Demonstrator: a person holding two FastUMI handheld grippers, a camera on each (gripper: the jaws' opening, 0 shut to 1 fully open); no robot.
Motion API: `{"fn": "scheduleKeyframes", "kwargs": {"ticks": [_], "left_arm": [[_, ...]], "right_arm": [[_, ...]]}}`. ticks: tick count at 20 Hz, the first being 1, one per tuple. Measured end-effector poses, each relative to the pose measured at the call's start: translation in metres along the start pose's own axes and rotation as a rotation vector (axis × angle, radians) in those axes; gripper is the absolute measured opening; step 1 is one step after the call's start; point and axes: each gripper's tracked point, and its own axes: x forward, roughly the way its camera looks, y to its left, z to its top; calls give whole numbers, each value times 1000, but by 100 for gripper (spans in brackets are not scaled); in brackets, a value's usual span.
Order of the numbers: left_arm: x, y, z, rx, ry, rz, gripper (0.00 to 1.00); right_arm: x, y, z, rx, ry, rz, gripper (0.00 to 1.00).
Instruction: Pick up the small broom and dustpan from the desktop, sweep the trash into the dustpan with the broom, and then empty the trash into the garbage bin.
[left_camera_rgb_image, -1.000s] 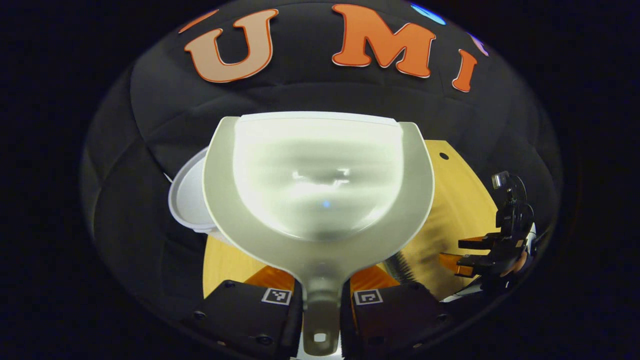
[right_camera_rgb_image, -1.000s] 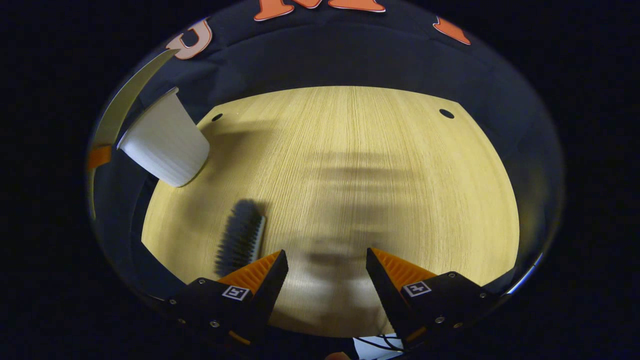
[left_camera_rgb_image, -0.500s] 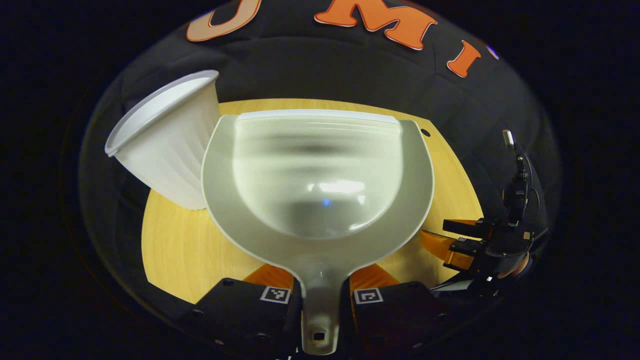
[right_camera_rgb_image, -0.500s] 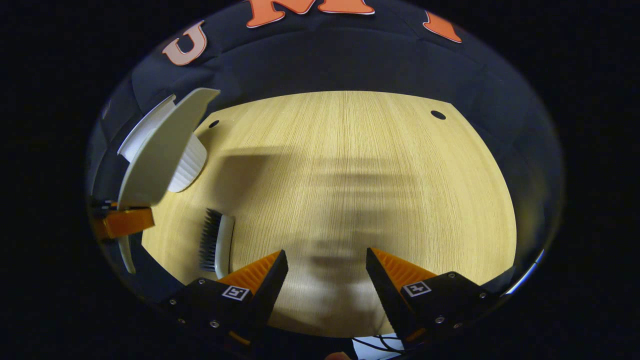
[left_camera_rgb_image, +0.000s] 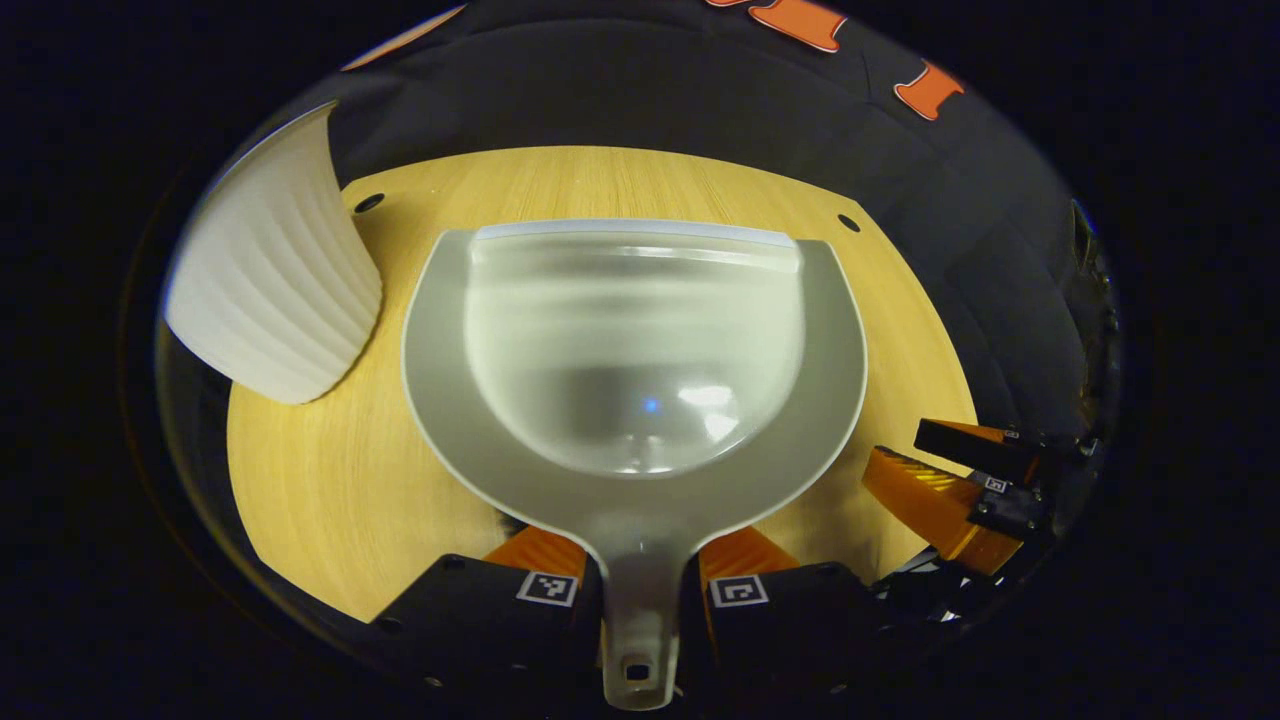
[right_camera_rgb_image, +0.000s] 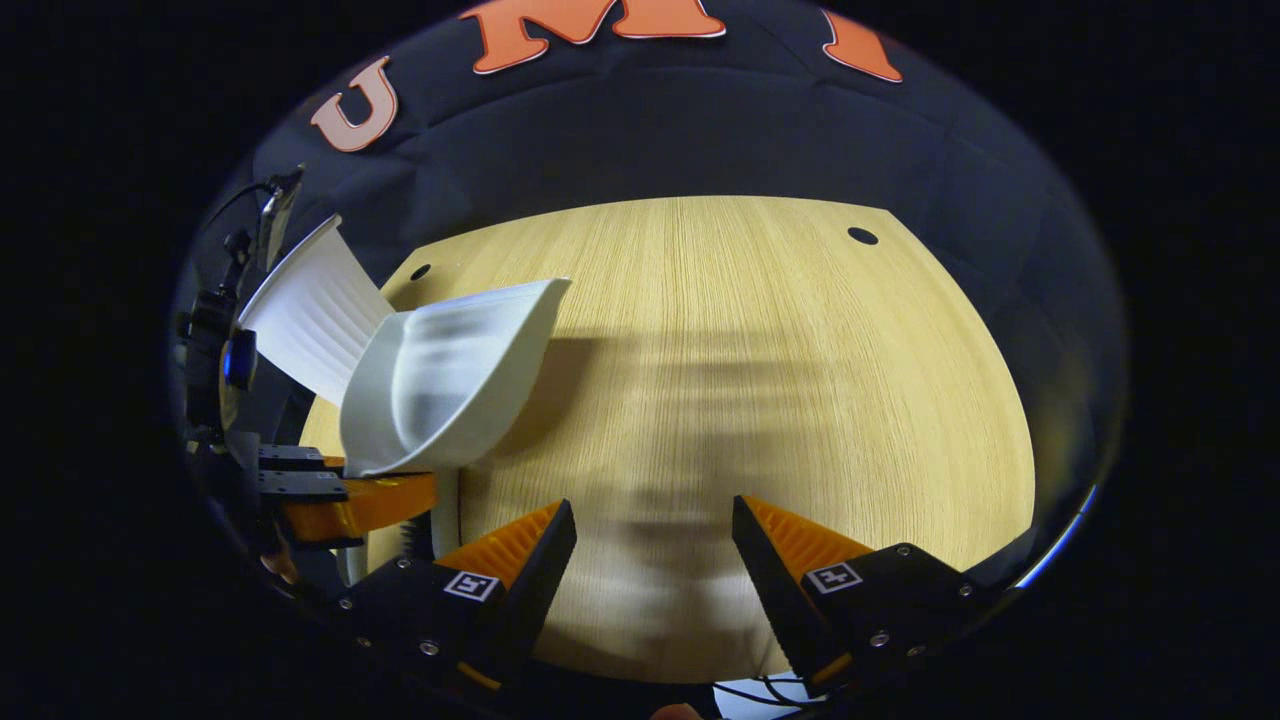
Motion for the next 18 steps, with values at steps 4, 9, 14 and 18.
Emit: {"fn": "scheduleKeyframes", "kwargs": {"ticks": [4,9,14,18], "left_arm": [[13,18,9,-21,56,-2,35],[15,58,13,-63,129,23,36],[2,92,17,-52,162,100,36],[2,105,20,-46,168,131,41]], "right_arm": [[4,-4,3,12,-5,-19,95],[10,-8,9,33,-8,-37,95],[12,-11,9,35,5,-47,95],[14,-11,10,34,7,-44,95]]}}
